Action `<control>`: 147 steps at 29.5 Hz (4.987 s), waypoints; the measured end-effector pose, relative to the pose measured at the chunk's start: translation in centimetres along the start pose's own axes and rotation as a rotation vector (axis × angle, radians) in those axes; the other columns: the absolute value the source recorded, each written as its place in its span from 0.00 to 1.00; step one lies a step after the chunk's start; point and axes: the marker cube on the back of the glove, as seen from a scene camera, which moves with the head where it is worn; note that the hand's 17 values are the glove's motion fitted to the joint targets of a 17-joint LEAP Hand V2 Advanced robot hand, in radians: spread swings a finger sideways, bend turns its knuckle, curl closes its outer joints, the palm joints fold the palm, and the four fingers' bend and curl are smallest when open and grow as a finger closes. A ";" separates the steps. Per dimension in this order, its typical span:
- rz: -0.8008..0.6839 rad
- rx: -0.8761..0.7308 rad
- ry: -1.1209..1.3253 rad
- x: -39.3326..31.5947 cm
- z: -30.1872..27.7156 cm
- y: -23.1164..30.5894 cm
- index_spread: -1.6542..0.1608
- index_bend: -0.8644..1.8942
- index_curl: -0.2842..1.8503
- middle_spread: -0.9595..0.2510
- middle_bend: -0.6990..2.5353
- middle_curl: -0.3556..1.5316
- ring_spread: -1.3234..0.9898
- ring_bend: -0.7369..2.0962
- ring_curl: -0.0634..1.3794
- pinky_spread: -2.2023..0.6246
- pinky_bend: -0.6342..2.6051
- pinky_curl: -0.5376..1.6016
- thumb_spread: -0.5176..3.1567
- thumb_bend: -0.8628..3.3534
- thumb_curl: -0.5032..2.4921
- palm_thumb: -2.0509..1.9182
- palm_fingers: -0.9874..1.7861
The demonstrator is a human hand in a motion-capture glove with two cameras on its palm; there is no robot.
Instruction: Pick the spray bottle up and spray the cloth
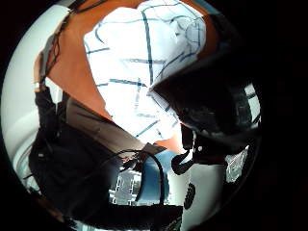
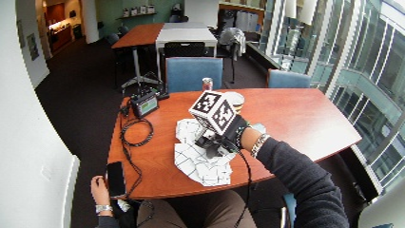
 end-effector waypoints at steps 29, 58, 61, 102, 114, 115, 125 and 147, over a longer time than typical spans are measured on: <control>-0.093 0.408 -0.848 3.7 -10.5 -2.4 0.74 0.38 0.36 0.57 0.36 0.43 0.47 0.44 0.33 0.70 0.32 0.43 0.42 0.20 0.32 0.73 0.83; 0.264 1.056 -1.496 1.2 -6.7 -11.8 0.75 0.38 0.36 0.59 0.36 0.44 0.48 0.41 0.33 0.71 0.31 0.42 0.44 0.20 0.32 0.74 0.81; 0.275 1.035 -1.469 0.8 -5.7 -12.5 0.75 0.38 0.36 0.59 0.36 0.43 0.48 0.41 0.33 0.71 0.31 0.42 0.44 0.20 0.32 0.75 0.81; 0.195 1.003 -1.400 -1.0 -7.6 -12.6 0.74 0.38 0.35 0.58 0.35 0.43 0.48 0.42 0.34 0.69 0.33 0.43 0.39 0.20 0.33 0.75 0.82; 0.256 0.683 -1.421 -3.2 -4.8 -12.8 0.73 0.35 0.35 0.62 0.30 0.41 0.50 0.37 0.33 0.80 0.29 0.43 0.37 0.20 0.34 0.76 0.59; 0.258 0.663 -1.379 -3.1 -4.8 -12.6 0.73 0.34 0.35 0.63 0.29 0.41 0.50 0.37 0.33 0.81 0.30 0.43 0.37 0.20 0.34 0.76 0.57; 0.155 0.386 -1.081 -2.9 -3.5 -8.3 0.72 0.36 0.30 0.71 0.26 0.37 0.53 0.35 0.29 0.85 0.33 0.42 0.37 0.20 0.33 0.75 0.48; -0.107 0.353 -0.656 -11.1 -1.8 5.5 0.68 0.38 0.31 0.72 0.27 0.35 0.55 0.34 0.27 0.87 0.27 0.40 0.41 0.20 0.29 0.69 0.50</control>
